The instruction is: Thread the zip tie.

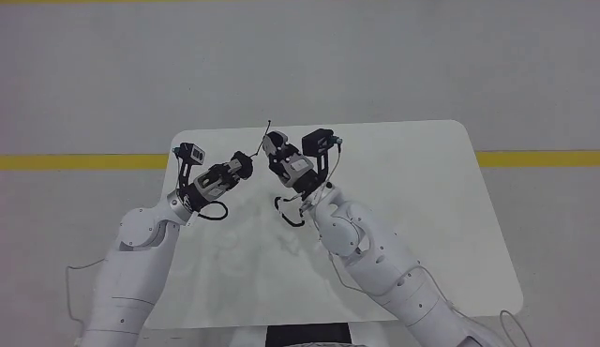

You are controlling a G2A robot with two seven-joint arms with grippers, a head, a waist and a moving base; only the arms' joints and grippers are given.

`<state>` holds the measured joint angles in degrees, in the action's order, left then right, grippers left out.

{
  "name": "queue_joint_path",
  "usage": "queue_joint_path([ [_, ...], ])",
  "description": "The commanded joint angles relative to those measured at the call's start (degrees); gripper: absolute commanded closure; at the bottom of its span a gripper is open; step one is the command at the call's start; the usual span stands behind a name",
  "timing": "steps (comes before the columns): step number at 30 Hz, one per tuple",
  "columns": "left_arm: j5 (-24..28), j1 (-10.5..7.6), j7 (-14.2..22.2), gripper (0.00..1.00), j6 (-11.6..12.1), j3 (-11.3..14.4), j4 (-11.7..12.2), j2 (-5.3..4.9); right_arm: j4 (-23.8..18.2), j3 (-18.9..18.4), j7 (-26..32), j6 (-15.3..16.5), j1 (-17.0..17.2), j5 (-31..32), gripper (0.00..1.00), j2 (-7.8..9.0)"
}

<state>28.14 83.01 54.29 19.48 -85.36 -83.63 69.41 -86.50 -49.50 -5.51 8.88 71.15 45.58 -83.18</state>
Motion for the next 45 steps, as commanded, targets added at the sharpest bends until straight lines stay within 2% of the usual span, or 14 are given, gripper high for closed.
queue_joint_path([
  [1,0.0,0.0,0.0,1.0,0.0,0.0,0.0,0.0,0.18,-0.01,0.15,0.05,-0.03,-0.06,1.0,-0.08],
  [20,0.0,0.0,0.0,1.0,0.0,0.0,0.0,0.0,0.25,-1.26,1.54,-0.94,0.96,-1.88,1.0,-0.66],
  [29,0.0,0.0,0.0,1.0,0.0,0.0,0.0,0.0,0.54,-1.7,2.39,1.35,1.3,-4.04,1.0,-0.86],
  [45,0.0,0.0,0.0,1.0,0.0,0.0,0.0,0.0,0.91,-2.07,3.63,3.13,1.63,-2.41,1.0,-0.91],
])
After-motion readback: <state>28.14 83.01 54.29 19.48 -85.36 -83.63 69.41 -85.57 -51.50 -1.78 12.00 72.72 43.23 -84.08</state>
